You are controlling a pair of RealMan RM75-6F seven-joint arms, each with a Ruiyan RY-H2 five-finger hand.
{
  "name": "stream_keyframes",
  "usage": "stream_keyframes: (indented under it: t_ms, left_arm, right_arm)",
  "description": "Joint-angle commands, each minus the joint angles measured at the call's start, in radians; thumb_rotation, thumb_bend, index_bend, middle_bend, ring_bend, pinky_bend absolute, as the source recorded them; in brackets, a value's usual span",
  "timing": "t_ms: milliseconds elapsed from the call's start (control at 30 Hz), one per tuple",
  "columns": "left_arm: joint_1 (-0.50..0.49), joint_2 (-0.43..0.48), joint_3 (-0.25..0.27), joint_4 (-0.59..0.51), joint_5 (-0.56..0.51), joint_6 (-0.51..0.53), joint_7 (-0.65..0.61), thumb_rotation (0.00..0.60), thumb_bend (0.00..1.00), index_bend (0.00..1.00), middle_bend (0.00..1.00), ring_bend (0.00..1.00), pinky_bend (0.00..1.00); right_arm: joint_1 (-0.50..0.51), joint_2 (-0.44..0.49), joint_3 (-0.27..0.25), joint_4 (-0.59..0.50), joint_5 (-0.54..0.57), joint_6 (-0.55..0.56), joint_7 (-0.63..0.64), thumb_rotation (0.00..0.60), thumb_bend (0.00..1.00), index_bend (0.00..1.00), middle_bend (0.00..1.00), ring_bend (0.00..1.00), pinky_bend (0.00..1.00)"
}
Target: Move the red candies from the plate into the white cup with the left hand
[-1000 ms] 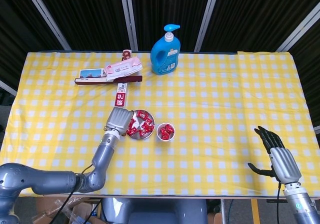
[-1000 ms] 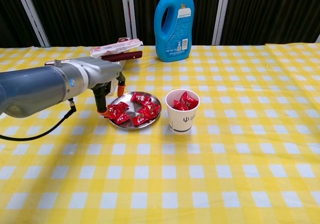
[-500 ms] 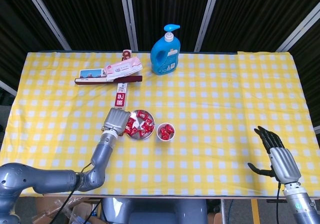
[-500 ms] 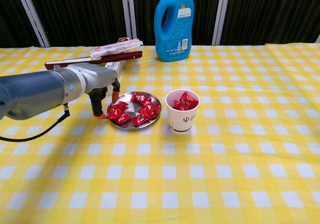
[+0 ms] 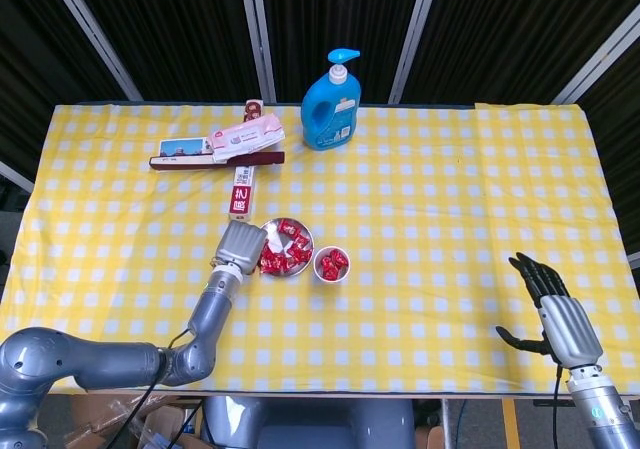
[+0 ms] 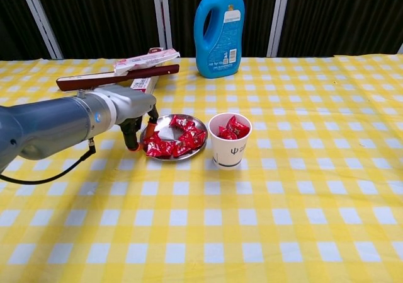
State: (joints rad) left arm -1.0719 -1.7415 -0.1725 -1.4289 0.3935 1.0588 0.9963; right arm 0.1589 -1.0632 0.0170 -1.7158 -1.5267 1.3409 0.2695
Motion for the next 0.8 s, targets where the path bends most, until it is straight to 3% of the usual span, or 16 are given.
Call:
stream_keyframes:
  t_ms: [33,333,800]
  left_arm:
    - [-0.002,-0.007,0.0,0.006,-0.001,-0.001,0.0,0.6,0.42,0.5,0.89,0.94,0.97]
    - [-0.001,-0.016,0.0,0.013,0.013,0.005,-0.007,0.6,0.45,0.52,0.9,0.94,0.97]
    - [-0.001,0.0,-0.015,-0.004,0.037,0.0,-0.029,0.6,0.4,0.43,0.89,0.94,0.97]
  right_arm:
    - [0.0,0.0,0.0,0.0,0.001,0.0,0.0,0.6,0.28,0.0,0.0,0.0,0.0]
    - [0.0,-0.001,0.0,0.0,0.0,0.0,-0.001,0.6,0.28,0.0,0.0,0.0,0.0]
    - [0.0,-0.003,0.001,0.0,0.0,0.002,-0.005,0.6,0.28,0.0,0.0,0.0,0.0]
